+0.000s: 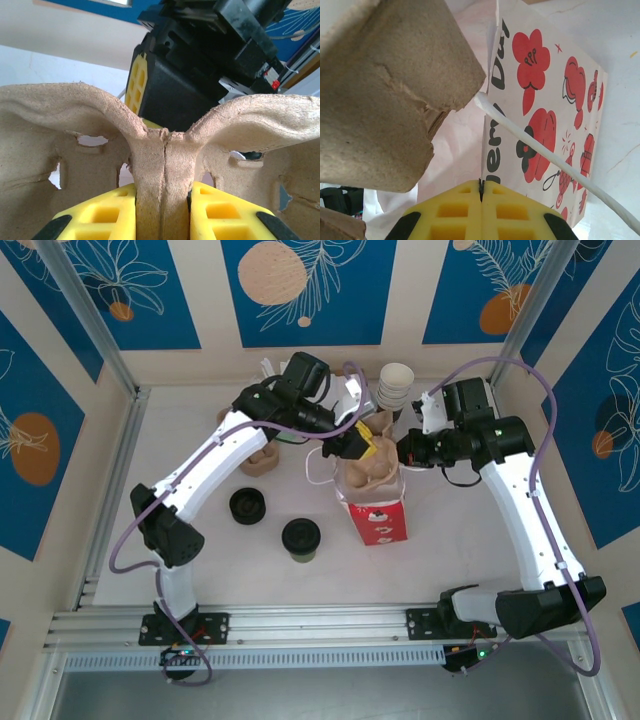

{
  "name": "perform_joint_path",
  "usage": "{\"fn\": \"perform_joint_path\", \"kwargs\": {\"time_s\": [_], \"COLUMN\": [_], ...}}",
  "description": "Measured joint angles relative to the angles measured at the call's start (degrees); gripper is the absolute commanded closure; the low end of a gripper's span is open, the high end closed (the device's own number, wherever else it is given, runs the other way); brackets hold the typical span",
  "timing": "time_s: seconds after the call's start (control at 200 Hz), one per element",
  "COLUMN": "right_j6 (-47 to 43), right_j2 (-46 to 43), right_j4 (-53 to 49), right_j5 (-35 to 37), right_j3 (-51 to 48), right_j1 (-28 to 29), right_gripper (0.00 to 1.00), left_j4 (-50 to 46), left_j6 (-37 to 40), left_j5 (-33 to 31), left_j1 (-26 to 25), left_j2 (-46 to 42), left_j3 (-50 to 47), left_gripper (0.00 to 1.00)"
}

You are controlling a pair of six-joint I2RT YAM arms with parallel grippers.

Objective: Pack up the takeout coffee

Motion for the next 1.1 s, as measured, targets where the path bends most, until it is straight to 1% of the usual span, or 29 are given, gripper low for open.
{"fn": "perform_joint_path", "kwargs": {"time_s": [0.15,0.28,0.42,0.62,0.83,1.1], "right_j6": [-0.5,-0.7,-0.9,-0.9,-0.9,-0.8], "right_j2": [-0.3,-0.9,-1.2,-1.2,-1.2,-1.6], "right_j4": [-0.1,-0.1,-0.1,-0.1,0.2,0.4], "right_j5": [-0.6,-0.8,-1.5,-3.4,-4.8,-5.0], "right_j3": [-1.7,-2.0,-2.1,-2.2,-2.6,-3.3], "right_j1": [-1.1,-2.4,-2.6,-2.6,-2.0,-0.9], "right_gripper": [1.00,1.00,1.00,1.00,1.00,1.00], "left_j4": [0.6,0.8,0.6,-0.8,-6.0,-9.2], "left_j6": [0.3,0.8,1.2,3.1,6.9,9.7], "left_j5": [0.0,-0.1,-0.5,-1.7,-4.7,-6.9], "left_j1": [0.0,0.0,0.0,-0.2,-0.3,-0.3], "left_j2": [-2.0,-2.5,-2.4,-1.2,3.3,5.4], "left_j3": [-4.0,-4.2,-4.0,-1.3,4.5,5.0], "left_gripper": [0.77,0.77,0.77,0.77,0.77,0.77]}}
